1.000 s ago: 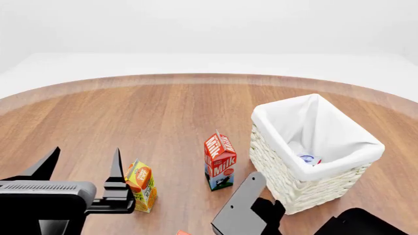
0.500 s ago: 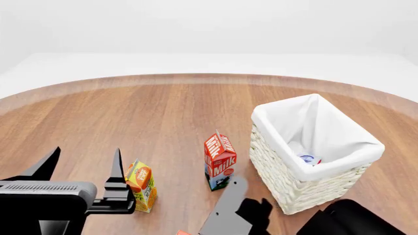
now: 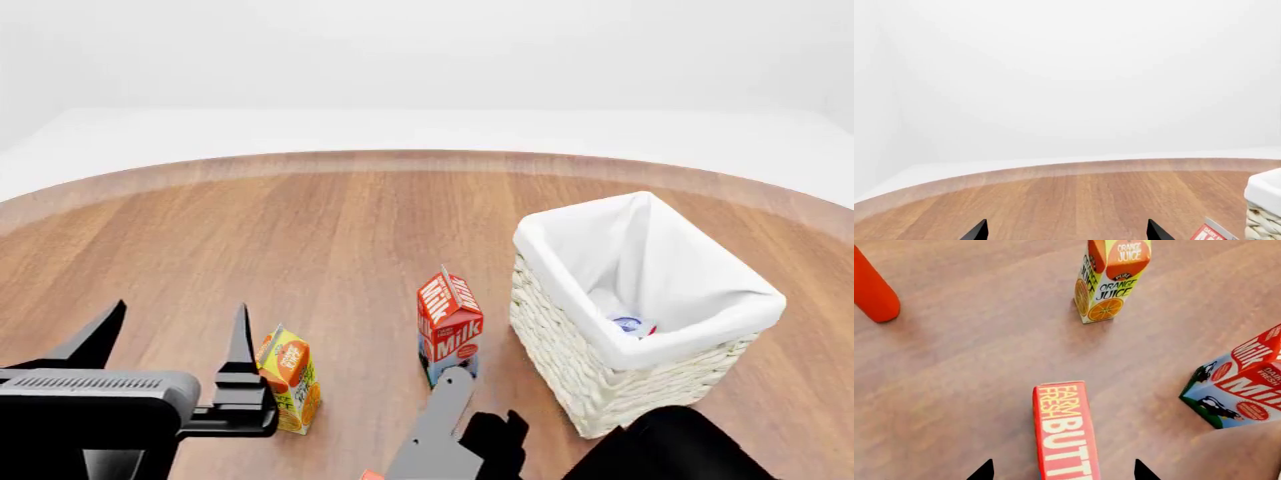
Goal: Pick up the cream cheese box and the butter, and put them in the basket.
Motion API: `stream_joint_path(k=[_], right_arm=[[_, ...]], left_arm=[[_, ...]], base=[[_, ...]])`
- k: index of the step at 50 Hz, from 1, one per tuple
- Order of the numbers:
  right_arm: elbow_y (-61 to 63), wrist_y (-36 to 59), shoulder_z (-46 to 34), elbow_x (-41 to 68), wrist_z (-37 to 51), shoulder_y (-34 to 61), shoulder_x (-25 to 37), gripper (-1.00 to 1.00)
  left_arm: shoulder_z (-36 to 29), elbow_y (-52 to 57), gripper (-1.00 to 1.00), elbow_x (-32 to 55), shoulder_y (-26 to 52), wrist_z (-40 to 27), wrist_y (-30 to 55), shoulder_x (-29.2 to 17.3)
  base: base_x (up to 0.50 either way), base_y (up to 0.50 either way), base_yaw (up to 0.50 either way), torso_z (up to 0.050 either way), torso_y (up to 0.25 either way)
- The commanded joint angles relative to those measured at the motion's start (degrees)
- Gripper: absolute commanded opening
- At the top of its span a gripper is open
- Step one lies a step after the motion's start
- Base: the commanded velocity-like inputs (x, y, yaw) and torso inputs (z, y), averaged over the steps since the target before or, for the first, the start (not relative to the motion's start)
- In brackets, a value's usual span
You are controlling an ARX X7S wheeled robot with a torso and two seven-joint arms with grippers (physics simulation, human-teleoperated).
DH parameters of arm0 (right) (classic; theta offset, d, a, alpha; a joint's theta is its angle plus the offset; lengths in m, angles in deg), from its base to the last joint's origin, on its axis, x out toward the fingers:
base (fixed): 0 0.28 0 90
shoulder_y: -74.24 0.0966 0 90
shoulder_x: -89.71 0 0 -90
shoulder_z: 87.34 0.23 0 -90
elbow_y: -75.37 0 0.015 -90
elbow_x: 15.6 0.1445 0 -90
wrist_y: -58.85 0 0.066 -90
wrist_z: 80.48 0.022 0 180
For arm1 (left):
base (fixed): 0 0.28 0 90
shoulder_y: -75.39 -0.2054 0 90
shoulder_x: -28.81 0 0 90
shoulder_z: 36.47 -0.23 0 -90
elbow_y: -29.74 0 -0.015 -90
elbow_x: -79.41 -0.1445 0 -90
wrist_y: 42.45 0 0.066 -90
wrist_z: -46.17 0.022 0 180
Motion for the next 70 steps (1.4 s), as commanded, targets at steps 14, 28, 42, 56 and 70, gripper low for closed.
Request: stream_joint_path(k=[14, 28, 42, 56, 70], right_arm=[[-2.2, -1.81, -2.08, -13.14, -11.17, -1.74, 0.17, 1.0], [-3.56, -3.06, -5.32, -19.09, -15.15, -2.1, 0.4, 1.0], [-5.25, -4.93, -8.02, -23.73, -18.15, -2.18, 0.52, 1.0], [-6.36, -7.47, -11.54, -28.66, -21.65, -3.36, 0.99, 1.0], [-7.89, -8.94, -14.21, -31.48, -23.55, -3.88, 0.65, 1.0]], left_arm=[[-0.51, 0.06, 1.0, 0.21, 0.5, -0.34, 0.13, -0.22], [-1.05, -0.25, 1.0, -0.19, 0.49, -0.08, -0.25, -0.05], [-1.33, -0.39, 1.0, -0.35, 0.58, -0.16, -0.37, -0.11], [-1.97, -0.57, 1.0, -0.89, 0.68, -0.13, -0.44, 0.06], [-2.29, -0.71, 1.0, -0.81, 0.99, -0.04, -0.53, 0.08]], base=[[0.0, 0.0, 0.0, 0.0, 0.0], [0.0, 0.0, 0.0, 0.0, 0.0], [0.0, 0.0, 0.0, 0.0, 0.0], [0.0, 0.0, 0.0, 0.0, 0.0], [0.0, 0.0, 0.0, 0.0, 0.0]])
